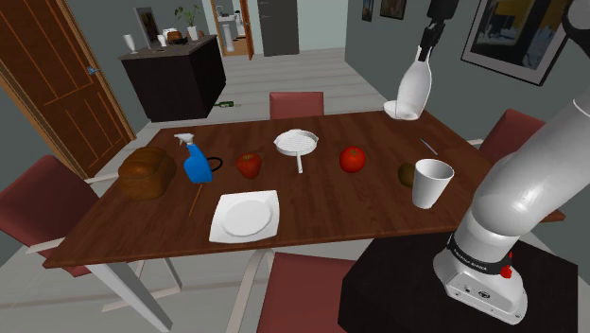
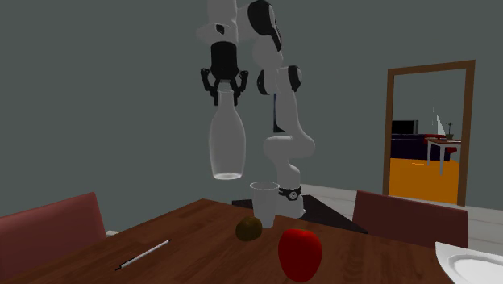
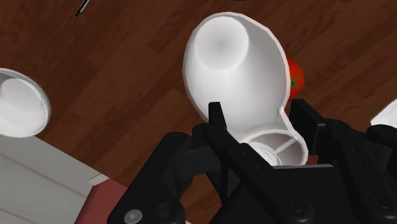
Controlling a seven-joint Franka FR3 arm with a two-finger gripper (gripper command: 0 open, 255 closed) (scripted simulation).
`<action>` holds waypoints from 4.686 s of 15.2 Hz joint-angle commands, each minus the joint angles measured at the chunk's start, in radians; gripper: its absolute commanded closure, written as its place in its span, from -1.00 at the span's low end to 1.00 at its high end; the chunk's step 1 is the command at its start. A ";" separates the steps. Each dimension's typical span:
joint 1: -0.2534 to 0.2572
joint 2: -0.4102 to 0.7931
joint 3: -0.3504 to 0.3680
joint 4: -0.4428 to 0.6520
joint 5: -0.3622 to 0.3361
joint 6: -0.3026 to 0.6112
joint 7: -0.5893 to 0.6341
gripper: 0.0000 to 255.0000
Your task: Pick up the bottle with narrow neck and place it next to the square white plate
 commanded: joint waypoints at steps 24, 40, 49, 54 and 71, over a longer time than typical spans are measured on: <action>0.079 -0.040 0.177 0.164 0.003 -0.205 0.241 1.00; 0.186 -0.066 0.484 0.101 0.053 -0.177 0.660 1.00; 0.254 0.046 0.631 0.206 0.078 -0.171 0.876 1.00; 0.298 0.147 0.707 0.316 0.073 -0.180 0.994 1.00; 0.319 0.094 0.733 0.041 0.077 0.042 1.042 1.00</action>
